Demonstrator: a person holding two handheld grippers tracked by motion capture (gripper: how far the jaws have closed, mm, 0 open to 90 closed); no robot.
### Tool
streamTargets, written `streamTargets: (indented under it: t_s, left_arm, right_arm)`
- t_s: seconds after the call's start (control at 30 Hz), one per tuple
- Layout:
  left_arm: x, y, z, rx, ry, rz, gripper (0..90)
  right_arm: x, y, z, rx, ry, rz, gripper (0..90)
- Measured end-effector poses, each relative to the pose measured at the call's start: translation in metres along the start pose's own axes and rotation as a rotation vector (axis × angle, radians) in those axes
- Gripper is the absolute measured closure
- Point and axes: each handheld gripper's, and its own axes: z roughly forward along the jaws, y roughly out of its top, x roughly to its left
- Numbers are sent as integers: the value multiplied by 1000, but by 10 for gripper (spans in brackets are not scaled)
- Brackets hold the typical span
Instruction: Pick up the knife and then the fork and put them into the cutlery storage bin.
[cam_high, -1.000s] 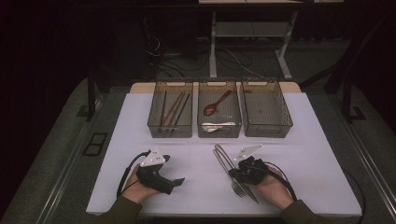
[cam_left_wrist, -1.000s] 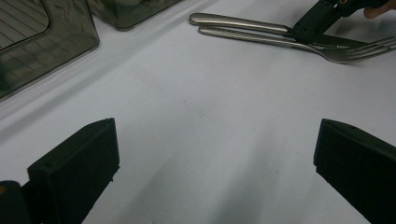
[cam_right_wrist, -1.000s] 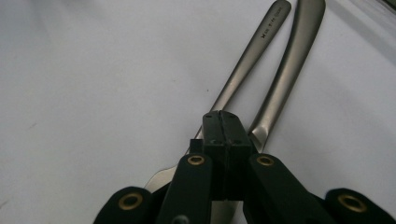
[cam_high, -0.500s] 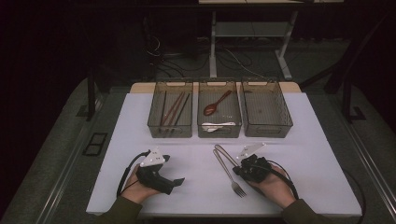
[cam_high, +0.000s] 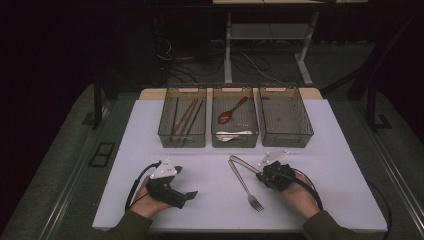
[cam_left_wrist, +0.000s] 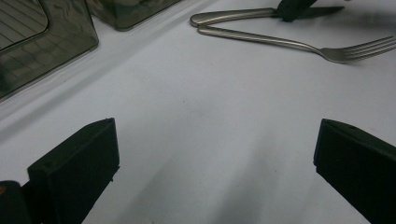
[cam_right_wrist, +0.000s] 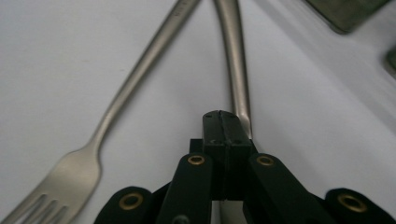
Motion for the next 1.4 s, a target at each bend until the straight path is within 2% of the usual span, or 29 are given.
streamTargets:
  t_s: [0.17, 0.27, 0.4, 0.67, 0.83, 1.0, 1.13, 1.3, 1.4]
  left_arm:
    - [-1, 0, 1, 2, -2, 0, 0]
    - [-1, 0, 1, 2, -4, 1, 0]
    - [0, 1, 1, 0, -7, 2, 0]
    - [-1, 0, 1, -3, -15, -1, 0]
    - [-2, 1, 3, -5, -25, -1, 0]
    - [-1, 0, 2, -4, -27, 1, 0]
    - [-1, 0, 2, -2, -26, 4, 0]
    - [-1, 0, 2, -1, -29, 9, 0]
    - [-1, 0, 2, 0, -29, 10, 0]
  right_arm:
    - [-5, -1, 0, -6, 14, 15, 899]
    - [-9, -2, -3, -22, 49, 28, 897]
    - [-16, -2, -11, -56, 84, 71, 879]
    - [-29, 4, -24, -99, 122, 101, 699]
    - [-37, 11, -28, -108, 114, 97, 565]
    - [-41, 19, -25, -82, 128, 96, 477]
    - [-42, 27, -21, -59, 133, 65, 426]
    - [-40, 39, -15, 0, 148, 21, 391]
    - [-37, 48, -11, 38, 137, 0, 369]
